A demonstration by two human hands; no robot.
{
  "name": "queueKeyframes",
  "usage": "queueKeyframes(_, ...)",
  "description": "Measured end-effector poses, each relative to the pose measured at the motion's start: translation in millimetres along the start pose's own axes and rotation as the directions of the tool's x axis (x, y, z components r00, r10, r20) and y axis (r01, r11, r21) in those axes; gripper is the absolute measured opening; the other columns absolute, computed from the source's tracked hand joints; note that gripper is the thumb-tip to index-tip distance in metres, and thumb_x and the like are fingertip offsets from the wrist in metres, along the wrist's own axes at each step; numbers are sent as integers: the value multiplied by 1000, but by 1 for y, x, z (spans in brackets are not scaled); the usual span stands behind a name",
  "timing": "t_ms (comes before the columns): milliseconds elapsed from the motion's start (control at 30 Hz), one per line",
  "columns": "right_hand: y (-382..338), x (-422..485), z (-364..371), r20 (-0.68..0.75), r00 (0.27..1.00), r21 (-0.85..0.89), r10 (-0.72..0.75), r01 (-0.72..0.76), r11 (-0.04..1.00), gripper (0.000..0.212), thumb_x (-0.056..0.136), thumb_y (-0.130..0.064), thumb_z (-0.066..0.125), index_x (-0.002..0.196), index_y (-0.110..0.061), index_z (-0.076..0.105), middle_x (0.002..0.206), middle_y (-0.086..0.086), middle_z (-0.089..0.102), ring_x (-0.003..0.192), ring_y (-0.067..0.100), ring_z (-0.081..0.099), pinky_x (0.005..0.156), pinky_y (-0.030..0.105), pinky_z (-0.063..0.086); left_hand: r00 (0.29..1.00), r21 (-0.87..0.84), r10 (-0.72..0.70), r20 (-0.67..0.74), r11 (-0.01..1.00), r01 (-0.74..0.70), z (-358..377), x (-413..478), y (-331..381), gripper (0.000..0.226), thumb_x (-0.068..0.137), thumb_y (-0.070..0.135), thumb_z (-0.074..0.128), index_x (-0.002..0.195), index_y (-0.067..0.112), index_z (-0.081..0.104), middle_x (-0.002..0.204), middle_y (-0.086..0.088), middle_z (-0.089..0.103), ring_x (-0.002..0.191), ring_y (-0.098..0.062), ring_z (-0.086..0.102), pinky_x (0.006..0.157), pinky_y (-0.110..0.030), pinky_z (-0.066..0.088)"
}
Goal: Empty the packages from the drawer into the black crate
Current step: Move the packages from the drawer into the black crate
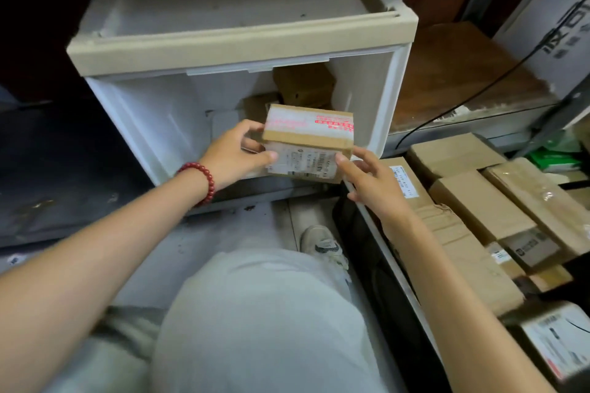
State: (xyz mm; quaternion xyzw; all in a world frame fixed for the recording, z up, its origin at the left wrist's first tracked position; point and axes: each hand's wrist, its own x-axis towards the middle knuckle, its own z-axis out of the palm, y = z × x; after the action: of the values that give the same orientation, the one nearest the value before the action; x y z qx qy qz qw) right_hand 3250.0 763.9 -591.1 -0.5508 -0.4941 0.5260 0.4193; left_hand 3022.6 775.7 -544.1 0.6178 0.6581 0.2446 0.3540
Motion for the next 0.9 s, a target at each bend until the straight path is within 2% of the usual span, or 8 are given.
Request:
queueKeyframes(167, -2, -16, 10, -15, 990, 199, 143, -137, 970, 32, 90, -56, 55, 112, -33, 61, 118, -13, 64, 112, 5, 56, 91, 36, 47, 989, -21, 109, -100, 994, -112, -18, -21, 31, 33, 85, 32, 69, 114, 30, 54, 100, 17, 57, 99, -6, 53, 87, -28, 45)
queueKeyframes(267, 3, -27, 14, -2, 980, 275, 200, -192, 942, 28, 92, -62, 47, 107, -40, 55, 122, -13, 64, 118, 13, 56, 100, 45, 44, 980, 74, 156, -120, 986, -148, -5, -25, 47, 39, 86, 44, 65, 120, 30, 51, 115, 14, 51, 104, -2, 44, 76, -16, 36)
queueKeyframes(333, 7, -32, 13, 0, 975, 351, 222, -208, 913, 28, 93, -61, 43, 109, -40, 52, 119, -14, 65, 116, 15, 59, 100, 47, 44, 984, -14, 143, -109, 989, -145, 8, -27, 50, 46, 82, 54, 66, 118, 32, 48, 117, 15, 52, 105, -3, 49, 72, -10, 38)
queueKeyframes(400, 11, -36, 11, 4, 974, 390, 225, -208, 897, 34, 93, -63, 41, 116, -39, 50, 118, -12, 68, 113, 15, 62, 98, 47, 46, 987, -162, 121, -102, 977, -137, 21, -25, 45, 48, 76, 60, 65, 113, 37, 46, 119, 12, 58, 108, -7, 56, 83, -20, 46)
queueKeyframes(533, 18, -38, 6, 14, 974, 434, 225, -209, 876, 51, 91, -64, 44, 129, -31, 45, 119, -2, 69, 109, 16, 67, 87, 44, 54, 1000, -371, 21, 18, 928, -13, 33, -24, 26, 45, 74, 59, 70, 108, 42, 46, 119, 3, 63, 98, -12, 66, 79, -34, 57)
queueKeyframes(633, 19, -36, 6, -2, 974, 463, 227, -200, 863, 57, 86, -65, 48, 132, -32, 45, 123, -1, 67, 109, 16, 67, 84, 43, 56, 997, -481, -42, 67, 874, 69, 35, -21, 20, 42, 81, 49, 67, 116, 38, 47, 119, 1, 63, 89, -8, 68, 66, -26, 58)
queueKeyframes(767, 16, -34, 7, -11, 979, 422, 205, -181, 888, 44, 93, -64, 33, 119, -37, 56, 119, -3, 69, 105, 12, 66, 85, 38, 52, 987, -496, -155, 49, 854, 159, 35, -15, 15, 43, 88, 54, 55, 126, 33, 48, 114, 4, 60, 107, -12, 58, 85, -37, 55)
queueKeyframes(900, 15, -32, 8, -38, 987, 298, 157, -138, 944, 45, 100, -57, 25, 119, -39, 61, 109, -3, 66, 98, 9, 63, 83, 33, 50, 940, -579, -327, 94, 750, 319, 36, -12, 8, 45, 90, 63, 45, 120, 30, 52, 110, 0, 64, 109, -18, 56, 85, -39, 49)
